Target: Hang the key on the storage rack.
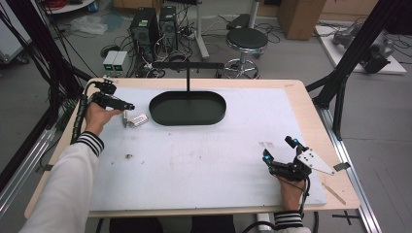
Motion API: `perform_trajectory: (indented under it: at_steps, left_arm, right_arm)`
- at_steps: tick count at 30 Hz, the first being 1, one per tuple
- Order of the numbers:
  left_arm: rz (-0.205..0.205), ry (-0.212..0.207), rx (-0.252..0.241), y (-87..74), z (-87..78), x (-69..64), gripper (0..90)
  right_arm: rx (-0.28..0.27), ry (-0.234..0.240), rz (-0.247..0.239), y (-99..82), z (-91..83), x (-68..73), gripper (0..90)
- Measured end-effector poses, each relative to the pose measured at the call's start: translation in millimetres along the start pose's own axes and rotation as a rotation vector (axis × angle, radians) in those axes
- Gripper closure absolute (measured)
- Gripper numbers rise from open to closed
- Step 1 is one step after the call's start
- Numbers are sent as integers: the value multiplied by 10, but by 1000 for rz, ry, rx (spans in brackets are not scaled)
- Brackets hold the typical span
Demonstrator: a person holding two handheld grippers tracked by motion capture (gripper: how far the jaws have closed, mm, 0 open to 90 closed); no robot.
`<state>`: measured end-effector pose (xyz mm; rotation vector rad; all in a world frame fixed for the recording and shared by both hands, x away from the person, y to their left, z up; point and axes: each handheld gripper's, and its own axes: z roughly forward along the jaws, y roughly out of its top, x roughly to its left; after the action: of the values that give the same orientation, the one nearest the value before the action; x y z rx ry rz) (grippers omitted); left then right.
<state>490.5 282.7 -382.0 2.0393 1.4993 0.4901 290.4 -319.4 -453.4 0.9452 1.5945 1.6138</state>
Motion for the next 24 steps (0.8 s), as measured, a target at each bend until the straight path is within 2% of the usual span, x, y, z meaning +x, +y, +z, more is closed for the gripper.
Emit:
perform_trajectory:
  at_steps: [2,8,15,18,24]
  left_arm:
    - [-7,13,10,-1,23,1,163]
    - [-34,12,55,-9,78,-4,216]
    - [-87,16,102,-17,111,1,266]
    - [-97,32,135,-21,128,11,322]
    - [-134,51,165,-28,163,14,360]
  right_arm:
    - [0,0,1,0,0,0,5]
    - [-7,1,0,-1,2,-8,4]
    - [-7,1,0,-1,2,-8,4]
    - [-6,1,-2,0,2,-7,4]
    - [-6,1,0,-1,1,-8,5]
